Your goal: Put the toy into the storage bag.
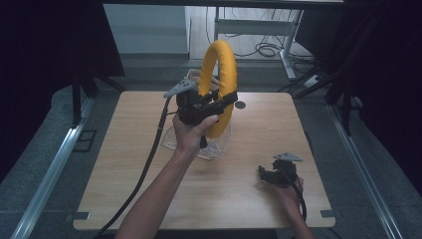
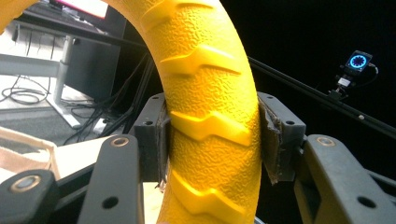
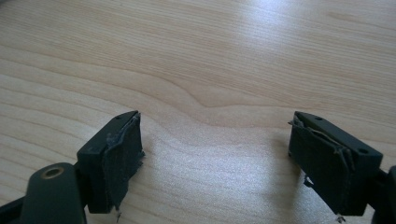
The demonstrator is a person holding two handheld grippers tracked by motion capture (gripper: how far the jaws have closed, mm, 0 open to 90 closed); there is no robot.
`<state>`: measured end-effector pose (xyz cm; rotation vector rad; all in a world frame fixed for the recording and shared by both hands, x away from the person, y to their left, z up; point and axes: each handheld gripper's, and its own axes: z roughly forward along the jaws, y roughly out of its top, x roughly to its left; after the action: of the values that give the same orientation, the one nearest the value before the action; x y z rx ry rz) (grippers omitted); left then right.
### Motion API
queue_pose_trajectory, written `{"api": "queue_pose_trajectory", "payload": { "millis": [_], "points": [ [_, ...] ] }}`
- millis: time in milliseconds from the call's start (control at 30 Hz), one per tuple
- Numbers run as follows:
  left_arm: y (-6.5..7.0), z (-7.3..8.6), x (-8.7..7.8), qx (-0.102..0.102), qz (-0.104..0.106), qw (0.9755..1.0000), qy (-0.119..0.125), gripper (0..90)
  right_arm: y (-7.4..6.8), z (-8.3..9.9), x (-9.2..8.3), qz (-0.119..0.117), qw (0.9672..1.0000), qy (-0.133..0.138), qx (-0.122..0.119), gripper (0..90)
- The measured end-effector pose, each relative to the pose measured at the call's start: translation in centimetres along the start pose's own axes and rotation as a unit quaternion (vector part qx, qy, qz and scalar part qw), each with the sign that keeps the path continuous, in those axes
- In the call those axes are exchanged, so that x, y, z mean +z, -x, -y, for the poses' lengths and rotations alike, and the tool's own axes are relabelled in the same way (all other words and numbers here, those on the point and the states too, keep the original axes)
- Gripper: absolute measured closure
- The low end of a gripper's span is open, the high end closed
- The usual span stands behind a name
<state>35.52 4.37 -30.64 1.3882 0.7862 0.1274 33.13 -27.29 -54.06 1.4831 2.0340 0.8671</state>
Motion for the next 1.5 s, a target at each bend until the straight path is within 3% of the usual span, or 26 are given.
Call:
{"api": "queue_pose_trajectory", "payload": {
  "millis": [567, 733, 1100, 1400, 1500],
  "points": [
    [-4.0, 2.9, 0.0, -0.034, -0.041, 0.9983, -0.022, 50.6, 0.0, 0.0, 0.0, -0.001, 1.0000, -0.001, 0.000, 17.5],
    [-5.5, 3.7, 0.0, -0.048, -0.060, 0.9965, -0.031, 50.6, 0.0, 0.0, 0.0, -0.001, 1.0000, -0.002, 0.000, 17.4],
    [-7.8, 5.5, -0.3, -0.073, -0.077, 0.9933, -0.047, 50.6, 0.0, 0.0, 0.0, -0.001, 1.0000, -0.001, -0.001, 17.6],
    [-8.1, 5.7, -0.6, -0.074, -0.071, 0.9936, -0.048, 50.3, 0.0, 0.0, 0.0, -0.001, 1.0000, -0.001, 0.000, 17.6],
    [-7.9, 5.5, -0.7, -0.068, -0.081, 0.9927, -0.056, 50.0, 0.0, 0.0, 0.0, -0.001, 1.0000, -0.001, 0.000, 17.7]
  ]
}}
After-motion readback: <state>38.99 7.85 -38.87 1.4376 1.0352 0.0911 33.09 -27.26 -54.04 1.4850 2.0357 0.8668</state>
